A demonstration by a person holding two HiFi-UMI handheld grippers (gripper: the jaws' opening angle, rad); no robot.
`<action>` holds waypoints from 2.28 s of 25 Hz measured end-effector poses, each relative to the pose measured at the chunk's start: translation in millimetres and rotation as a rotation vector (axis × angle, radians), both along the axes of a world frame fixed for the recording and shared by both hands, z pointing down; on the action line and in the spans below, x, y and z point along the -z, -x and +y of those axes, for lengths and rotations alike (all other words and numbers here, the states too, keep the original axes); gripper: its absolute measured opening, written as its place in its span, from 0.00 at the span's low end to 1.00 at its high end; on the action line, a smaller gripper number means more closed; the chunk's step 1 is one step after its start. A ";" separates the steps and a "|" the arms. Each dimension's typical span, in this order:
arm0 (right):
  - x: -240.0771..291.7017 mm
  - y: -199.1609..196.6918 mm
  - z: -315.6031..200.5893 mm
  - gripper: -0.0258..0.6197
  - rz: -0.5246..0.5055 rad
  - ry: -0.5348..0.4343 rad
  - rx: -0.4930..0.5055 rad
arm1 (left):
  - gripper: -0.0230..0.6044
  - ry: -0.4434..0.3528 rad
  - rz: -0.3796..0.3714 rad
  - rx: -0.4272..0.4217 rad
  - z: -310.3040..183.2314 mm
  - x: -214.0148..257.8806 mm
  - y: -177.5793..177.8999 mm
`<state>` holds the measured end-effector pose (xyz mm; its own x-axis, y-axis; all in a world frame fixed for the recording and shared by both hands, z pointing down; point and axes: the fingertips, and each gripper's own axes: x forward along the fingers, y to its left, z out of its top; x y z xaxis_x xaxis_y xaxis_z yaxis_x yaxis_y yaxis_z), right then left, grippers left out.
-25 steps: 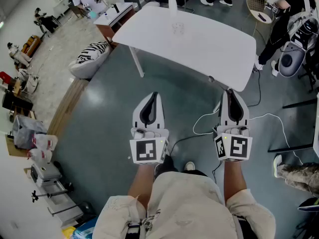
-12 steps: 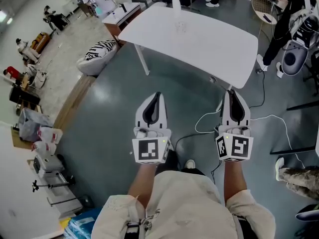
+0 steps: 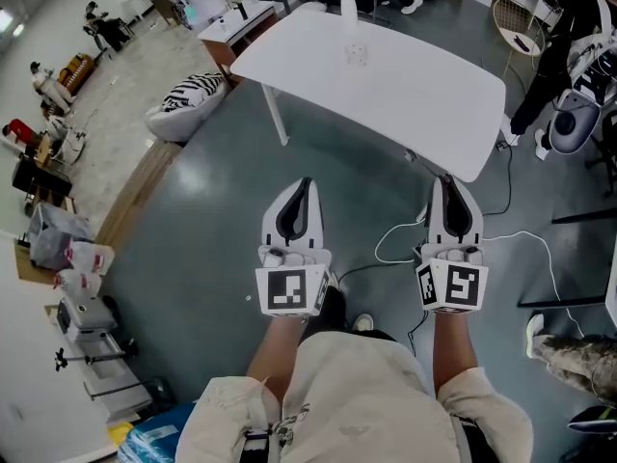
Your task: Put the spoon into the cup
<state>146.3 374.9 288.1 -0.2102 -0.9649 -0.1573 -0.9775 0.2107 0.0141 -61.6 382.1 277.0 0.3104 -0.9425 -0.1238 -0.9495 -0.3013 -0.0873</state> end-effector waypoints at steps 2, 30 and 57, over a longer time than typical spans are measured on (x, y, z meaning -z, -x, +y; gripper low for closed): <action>0.4 5.0 -14.1 0.08 0.002 -0.003 -0.001 | 0.04 -0.003 0.005 0.000 -12.7 -1.0 5.7; 8.9 150.9 -225.4 0.08 0.032 0.019 0.006 | 0.04 0.008 0.052 0.015 -223.0 -8.7 151.9; -22.8 115.5 -406.6 0.08 -0.023 0.084 -0.019 | 0.04 0.035 0.023 -0.006 -403.1 -23.5 119.0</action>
